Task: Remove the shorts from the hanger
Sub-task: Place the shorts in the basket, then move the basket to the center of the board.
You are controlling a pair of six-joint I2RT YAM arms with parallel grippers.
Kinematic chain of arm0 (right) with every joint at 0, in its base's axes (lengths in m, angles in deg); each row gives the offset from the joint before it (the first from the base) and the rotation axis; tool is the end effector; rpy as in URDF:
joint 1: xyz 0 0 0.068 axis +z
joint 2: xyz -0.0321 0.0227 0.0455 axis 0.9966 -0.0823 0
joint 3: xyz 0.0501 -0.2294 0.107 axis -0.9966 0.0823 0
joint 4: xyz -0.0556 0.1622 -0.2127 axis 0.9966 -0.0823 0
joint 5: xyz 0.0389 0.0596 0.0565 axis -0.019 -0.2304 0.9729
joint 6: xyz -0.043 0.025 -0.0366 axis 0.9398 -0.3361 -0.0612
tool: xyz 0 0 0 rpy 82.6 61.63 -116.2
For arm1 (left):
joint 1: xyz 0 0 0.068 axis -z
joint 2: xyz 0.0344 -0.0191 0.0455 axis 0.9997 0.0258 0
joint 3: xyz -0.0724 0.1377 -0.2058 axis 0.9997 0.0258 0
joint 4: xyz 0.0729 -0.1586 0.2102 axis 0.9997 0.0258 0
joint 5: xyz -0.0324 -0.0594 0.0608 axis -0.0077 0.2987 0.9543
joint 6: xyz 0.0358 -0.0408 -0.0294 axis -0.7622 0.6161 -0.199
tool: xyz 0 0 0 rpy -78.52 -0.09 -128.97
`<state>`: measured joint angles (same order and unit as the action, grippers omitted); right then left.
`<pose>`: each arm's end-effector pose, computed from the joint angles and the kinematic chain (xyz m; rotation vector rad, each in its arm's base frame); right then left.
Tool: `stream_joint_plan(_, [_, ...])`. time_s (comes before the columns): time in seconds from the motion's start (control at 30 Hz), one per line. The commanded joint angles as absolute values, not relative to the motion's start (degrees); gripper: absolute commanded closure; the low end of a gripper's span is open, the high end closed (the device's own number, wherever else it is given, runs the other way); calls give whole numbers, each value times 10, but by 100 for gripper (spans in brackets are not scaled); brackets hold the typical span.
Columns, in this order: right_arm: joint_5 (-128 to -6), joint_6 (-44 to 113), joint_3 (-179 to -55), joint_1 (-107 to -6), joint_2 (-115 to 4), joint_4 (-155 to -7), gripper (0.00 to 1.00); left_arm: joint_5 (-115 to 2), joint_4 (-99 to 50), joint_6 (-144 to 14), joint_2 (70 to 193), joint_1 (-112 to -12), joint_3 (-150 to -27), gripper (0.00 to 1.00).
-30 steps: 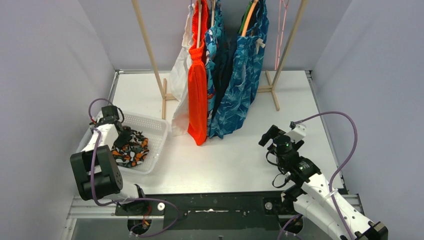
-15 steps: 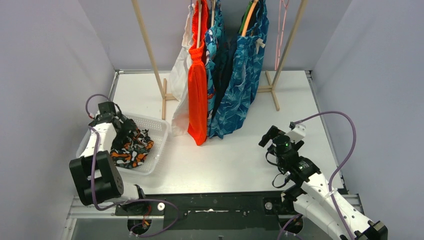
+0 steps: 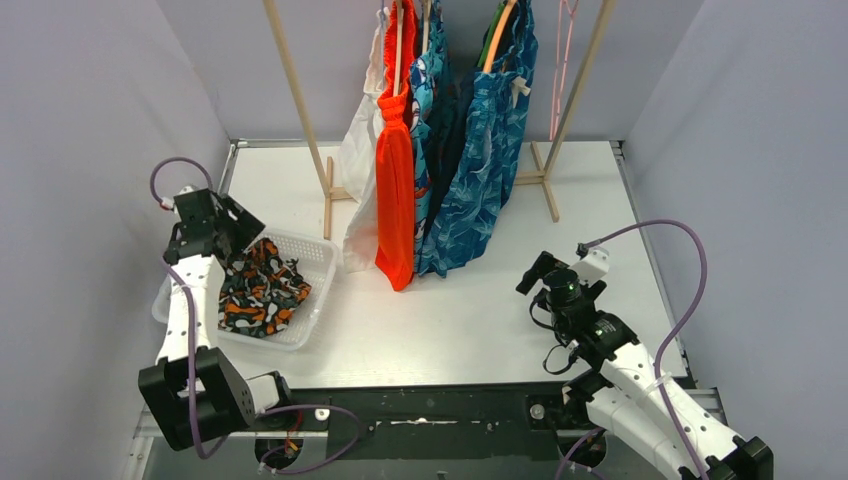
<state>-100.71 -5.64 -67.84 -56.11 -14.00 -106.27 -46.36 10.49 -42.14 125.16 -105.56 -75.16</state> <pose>0.1692 0.0709 0.1999 0.5673 2.1075 0.2393 0.2714 0.0847 0.2759 -1.0315 2.0843 -0.1180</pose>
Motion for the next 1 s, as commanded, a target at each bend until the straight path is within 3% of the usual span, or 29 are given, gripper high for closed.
stream_joint_plan(0.0, [-1009, -51, -695, -566, -143, -1044, 4, -599, 30, -408, 1310, -1060, -679, 30])
stream_joint_plan(0.23, [-987, -9, -755, -568, -160, -1061, 4, -678, -39, -395, 1362, -1059, -589, 30])
stream_joint_plan(0.53, [-970, 27, -832, -568, -186, -1067, 4, -642, 50, -438, 1259, -1037, -668, 23])
stream_joint_plan(0.97, [-954, 57, -894, -570, -203, -1082, 4, -640, -25, -366, 1253, -778, -597, 27])
